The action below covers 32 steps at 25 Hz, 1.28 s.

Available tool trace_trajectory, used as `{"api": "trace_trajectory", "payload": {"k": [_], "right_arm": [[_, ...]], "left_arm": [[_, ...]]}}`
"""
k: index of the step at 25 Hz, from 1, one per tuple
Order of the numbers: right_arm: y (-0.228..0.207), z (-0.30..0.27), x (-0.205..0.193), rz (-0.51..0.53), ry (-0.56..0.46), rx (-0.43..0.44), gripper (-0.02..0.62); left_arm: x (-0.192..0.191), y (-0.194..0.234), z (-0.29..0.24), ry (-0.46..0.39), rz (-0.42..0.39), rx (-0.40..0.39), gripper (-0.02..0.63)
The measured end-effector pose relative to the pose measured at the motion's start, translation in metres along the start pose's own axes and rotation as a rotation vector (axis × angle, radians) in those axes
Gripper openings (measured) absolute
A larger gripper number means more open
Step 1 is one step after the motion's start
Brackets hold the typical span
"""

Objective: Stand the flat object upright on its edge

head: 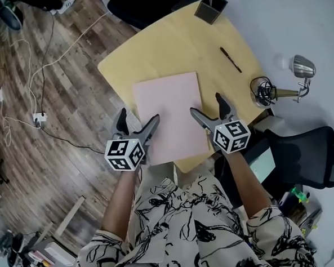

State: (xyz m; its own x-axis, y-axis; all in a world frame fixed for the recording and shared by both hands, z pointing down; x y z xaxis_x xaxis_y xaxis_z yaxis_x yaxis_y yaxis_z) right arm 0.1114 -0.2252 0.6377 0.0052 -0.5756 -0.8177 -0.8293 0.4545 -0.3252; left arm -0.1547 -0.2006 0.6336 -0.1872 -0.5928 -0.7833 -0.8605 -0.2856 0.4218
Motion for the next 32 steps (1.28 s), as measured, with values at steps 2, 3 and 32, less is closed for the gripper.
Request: {"api": "trace_trajectory", "payload": {"k": [2, 3, 32], "right_arm": [[-0.001, -0.004, -0.006, -0.011, 0.026, 0.003, 0.480], [-0.003, -0.007, -0.009, -0.021, 0.038, 0.004, 0.480], [-0.010, -0.076, -0.037, -0.242, 0.178, 0.070, 0.405]], "left_arm": [[-0.009, 0.003, -0.008, 0.037, 0.014, -0.006, 0.521], [-0.013, 0.004, -0.012, 0.051, 0.017, -0.006, 0.521], [-0.040, 0.022, -0.063, 0.189, 0.144, 0.087, 0.410]]}}
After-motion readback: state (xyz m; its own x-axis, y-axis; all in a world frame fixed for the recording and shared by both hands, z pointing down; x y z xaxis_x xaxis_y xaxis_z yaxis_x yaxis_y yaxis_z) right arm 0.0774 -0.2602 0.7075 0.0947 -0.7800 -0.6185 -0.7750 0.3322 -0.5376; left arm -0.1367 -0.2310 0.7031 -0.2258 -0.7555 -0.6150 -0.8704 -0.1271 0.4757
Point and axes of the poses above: the fingertips, and each gripper's own axes: z backward along the fingers, y to its left, x out of its top, the point moved 6 cm from there along z, backward along the fingers, and after that the axes turned 3 degrees about -y, right-handed, at the moved point
